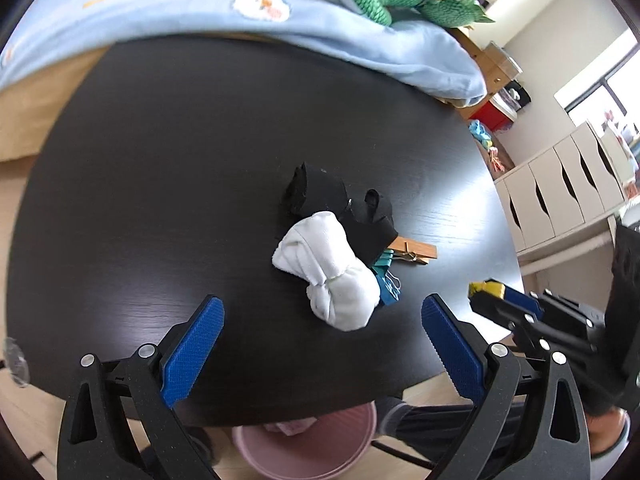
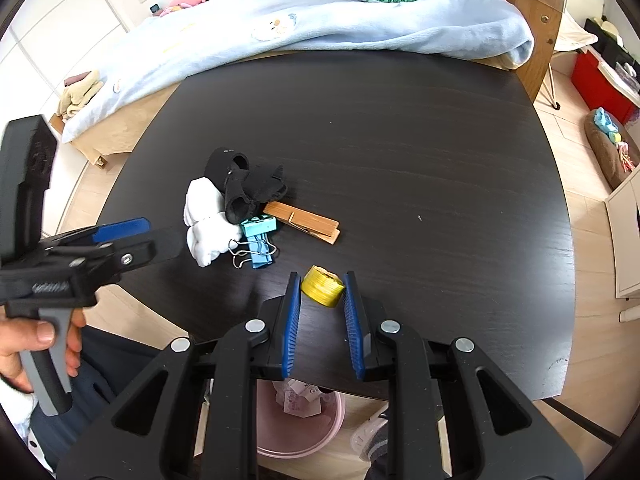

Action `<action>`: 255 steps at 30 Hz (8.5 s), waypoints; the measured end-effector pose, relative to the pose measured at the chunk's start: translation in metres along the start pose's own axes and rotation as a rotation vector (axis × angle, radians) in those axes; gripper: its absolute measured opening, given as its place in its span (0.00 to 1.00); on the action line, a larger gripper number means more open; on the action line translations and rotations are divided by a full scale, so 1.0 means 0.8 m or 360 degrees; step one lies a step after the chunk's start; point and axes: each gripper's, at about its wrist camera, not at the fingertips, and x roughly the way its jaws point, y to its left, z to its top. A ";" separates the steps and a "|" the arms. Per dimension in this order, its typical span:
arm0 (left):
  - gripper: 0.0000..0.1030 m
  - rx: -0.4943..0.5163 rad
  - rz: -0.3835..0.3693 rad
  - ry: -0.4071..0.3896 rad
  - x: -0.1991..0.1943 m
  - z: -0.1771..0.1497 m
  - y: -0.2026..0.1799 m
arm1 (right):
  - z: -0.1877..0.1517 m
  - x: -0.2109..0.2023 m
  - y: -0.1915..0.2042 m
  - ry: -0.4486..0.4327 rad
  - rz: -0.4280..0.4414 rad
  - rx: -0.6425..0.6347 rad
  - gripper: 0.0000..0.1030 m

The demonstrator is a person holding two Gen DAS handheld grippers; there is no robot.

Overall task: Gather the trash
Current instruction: 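Grasp the yellow tape roll with the right tool while the left tool grasps the white socks, then carry the tape roll and white socks over the wastebasket with both tools, then open the right tool to drop the yellow tape roll into the wastebasket, then open the left tool to drop the white socks into the wastebasket, then move both tools back over the black fabric and clothespin on the table, then grasp the wooden clothespin with the right tool, then grasp the black fabric bundle with the left tool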

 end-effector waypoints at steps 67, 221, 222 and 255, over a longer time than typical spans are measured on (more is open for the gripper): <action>0.24 0.0557 -0.0003 -0.0204 -0.156 -0.143 -0.049 | -0.131 -0.141 0.096 -0.0124 0.0107 -0.0280 0.21; 0.93 0.0438 0.0012 -0.0260 -0.102 -0.059 -0.012 | 0.066 0.087 0.053 0.0371 0.0051 -0.0994 0.13; 0.93 0.0438 0.0009 -0.0262 -0.102 -0.058 -0.013 | 0.065 0.084 0.051 0.0364 0.0055 -0.0983 0.13; 0.93 0.0484 0.0077 -0.0154 -0.036 0.037 -0.057 | 0.025 -0.003 -0.004 0.0059 0.0011 -0.0253 0.13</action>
